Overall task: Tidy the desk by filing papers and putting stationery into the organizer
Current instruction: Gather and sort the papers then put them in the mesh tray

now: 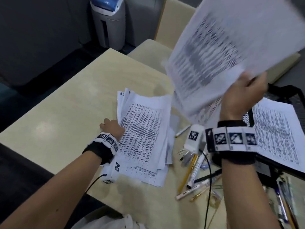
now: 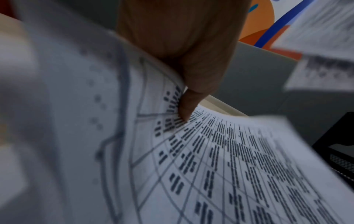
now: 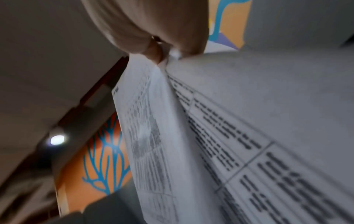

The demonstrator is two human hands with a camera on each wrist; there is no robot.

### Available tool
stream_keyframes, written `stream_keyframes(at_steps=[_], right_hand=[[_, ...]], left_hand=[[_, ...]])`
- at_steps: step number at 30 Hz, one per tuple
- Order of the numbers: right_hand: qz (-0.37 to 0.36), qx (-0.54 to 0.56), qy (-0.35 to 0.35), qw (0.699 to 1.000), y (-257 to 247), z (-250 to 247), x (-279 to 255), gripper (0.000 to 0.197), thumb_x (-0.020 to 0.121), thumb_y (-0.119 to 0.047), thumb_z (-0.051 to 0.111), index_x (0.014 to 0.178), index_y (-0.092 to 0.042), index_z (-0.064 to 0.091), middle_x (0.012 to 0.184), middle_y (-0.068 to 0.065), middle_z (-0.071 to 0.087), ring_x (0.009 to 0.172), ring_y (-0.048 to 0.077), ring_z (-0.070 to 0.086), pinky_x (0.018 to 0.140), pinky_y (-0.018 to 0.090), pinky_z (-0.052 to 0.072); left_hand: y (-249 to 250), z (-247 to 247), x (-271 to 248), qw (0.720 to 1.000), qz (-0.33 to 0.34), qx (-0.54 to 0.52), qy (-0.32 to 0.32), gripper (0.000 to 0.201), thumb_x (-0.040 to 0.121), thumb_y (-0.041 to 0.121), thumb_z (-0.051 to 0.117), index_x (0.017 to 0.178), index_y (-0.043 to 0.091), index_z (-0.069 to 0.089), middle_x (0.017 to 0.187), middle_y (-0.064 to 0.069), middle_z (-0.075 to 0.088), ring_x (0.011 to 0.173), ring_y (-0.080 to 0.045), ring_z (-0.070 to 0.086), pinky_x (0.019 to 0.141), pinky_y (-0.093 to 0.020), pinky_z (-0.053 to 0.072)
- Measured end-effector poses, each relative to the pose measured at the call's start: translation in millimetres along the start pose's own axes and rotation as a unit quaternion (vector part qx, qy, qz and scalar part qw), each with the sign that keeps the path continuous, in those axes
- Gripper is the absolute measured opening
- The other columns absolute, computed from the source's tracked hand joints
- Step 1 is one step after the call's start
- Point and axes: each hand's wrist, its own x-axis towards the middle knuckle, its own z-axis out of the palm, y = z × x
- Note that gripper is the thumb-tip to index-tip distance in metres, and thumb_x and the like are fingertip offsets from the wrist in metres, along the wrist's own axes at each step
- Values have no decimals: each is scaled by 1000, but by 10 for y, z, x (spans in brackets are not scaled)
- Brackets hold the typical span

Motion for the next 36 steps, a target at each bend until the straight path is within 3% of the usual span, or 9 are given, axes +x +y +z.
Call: stream_keyframes(at_steps=[5, 8, 11, 17, 21, 25, 27, 32, 36], right_hand=[[91, 15, -76, 993, 118, 114, -83, 28, 88, 7, 40, 115, 8, 51, 119, 22, 58, 97, 12, 50, 67, -5, 34], [165, -108, -236, 952, 507, 133, -637, 34, 88, 8, 38, 118, 7, 52, 122, 23, 57, 109, 29, 55, 78, 17, 39], [236, -199, -370, 876, 887, 147, -1134, 40, 89, 4, 37, 127, 2, 49, 131, 21, 53, 119, 32, 51, 91, 27, 38], [236, -322, -449, 799, 1109, 107, -1542, 38, 88, 1, 44, 126, 5, 40, 136, 21, 35, 127, 35, 35, 103, 36, 33], [301, -307, -396, 812, 1140, 30, -1517, 46, 87, 2, 45, 129, 8, 30, 140, 24, 33, 129, 39, 35, 103, 38, 33], [387, -257, -432, 773, 1052, 0, -1533, 47, 91, -9, 47, 132, 7, 30, 137, 24, 41, 123, 37, 46, 90, 33, 41], [387, -233, -468, 759, 987, -10, -1543, 46, 91, -9, 45, 133, 5, 33, 136, 22, 44, 123, 35, 47, 87, 31, 41], [235, -91, -372, 894, 538, 20, -1246, 34, 88, -2, 48, 122, -2, 53, 121, 12, 60, 111, 23, 56, 83, 21, 42], [93, 109, -241, 960, -160, -58, -677, 24, 88, -3, 55, 112, -6, 55, 101, 1, 60, 90, 10, 57, 74, 13, 45]], left_hand=[[-87, -50, -22, 999, 40, -19, -30, 46, 86, 38, 55, 118, 5, 53, 124, -20, 41, 117, -38, 40, 95, -43, 41], [-203, -128, 23, 984, 88, -147, -38, 52, 83, 47, 47, 103, 0, 55, 105, -22, 56, 91, -33, 52, 88, -39, 47], [-296, -183, 53, 969, 64, -227, -74, 29, 96, 17, 42, 69, 8, 46, 72, -9, 50, 73, -22, 44, 73, -33, 45], [-193, -109, 63, 945, 50, -288, -149, 95, 63, 92, 8, 80, 12, 57, 73, -13, 51, 67, -23, 51, 71, -27, 37], [-84, -53, -82, 967, 80, -198, -141, 82, 65, 91, 20, 55, 12, 43, 54, -4, 42, 46, -15, 38, 56, -23, 36], [-9, 112, -170, 995, 63, -24, -75, 65, 74, 55, 64, 104, -2, 57, 116, -16, 47, 105, -36, 53, 90, -42, 50], [20, 130, -220, 993, 57, -54, -83, 46, 80, 26, 65, 111, -6, 54, 113, -17, 52, 99, -34, 56, 81, -37, 53], [229, -351, -487, 947, 171, -268, 38, 33, 86, 12, 58, 118, 2, 58, 109, -17, 66, 88, -26, 61, 72, -30, 48], [602, -1117, -786, 832, 313, -418, 187, 13, 82, 18, 63, 94, 17, 61, 91, -8, 65, 83, -24, 64, 75, -40, 56]])
